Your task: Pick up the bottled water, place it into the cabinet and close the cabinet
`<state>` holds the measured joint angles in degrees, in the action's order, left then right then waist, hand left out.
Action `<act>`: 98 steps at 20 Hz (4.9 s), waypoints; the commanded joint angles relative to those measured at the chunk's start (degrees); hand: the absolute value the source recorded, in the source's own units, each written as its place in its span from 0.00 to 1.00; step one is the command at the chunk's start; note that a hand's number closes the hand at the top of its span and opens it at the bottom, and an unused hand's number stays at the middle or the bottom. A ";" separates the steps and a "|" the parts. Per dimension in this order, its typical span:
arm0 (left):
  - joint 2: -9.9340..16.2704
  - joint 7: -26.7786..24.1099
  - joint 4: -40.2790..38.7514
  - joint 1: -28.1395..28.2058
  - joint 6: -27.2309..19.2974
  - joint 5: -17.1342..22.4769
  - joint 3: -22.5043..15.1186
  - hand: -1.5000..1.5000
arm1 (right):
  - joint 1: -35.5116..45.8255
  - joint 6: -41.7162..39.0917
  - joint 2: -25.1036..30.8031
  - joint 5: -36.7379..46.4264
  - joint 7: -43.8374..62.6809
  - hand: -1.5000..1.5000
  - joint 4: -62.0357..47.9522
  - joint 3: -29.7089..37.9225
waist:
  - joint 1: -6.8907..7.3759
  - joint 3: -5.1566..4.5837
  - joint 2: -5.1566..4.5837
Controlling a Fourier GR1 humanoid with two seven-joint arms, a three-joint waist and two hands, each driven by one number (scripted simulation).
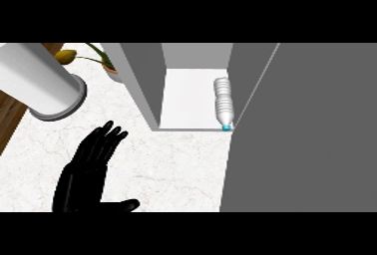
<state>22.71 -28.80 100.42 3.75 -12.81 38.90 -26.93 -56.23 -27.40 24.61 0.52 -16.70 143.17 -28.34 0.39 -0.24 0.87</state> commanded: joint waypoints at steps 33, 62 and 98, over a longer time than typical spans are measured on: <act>17.39 -0.03 8.36 16.27 21.44 14.77 16.66 0.00 | 23.76 2.43 -0.11 0.07 19.10 1.00 0.98 -18.86 | 10.50 -0.92 -2.80; 21.03 1.38 6.98 15.41 26.34 17.73 20.21 0.00 | 38.32 -1.24 2.39 -3.57 23.24 1.00 -1.49 -11.19 | 13.30 -1.50 -3.57; 22.08 2.69 3.89 12.19 29.67 20.03 21.78 0.00 | 67.15 5.48 -12.01 -10.42 41.97 1.00 -27.82 1.16 | 15.35 -0.63 -4.41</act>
<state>44.92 -26.36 104.65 16.36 16.84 58.49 -5.21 4.40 -26.36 17.80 -10.41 20.70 122.65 -27.84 16.14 -1.10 -3.67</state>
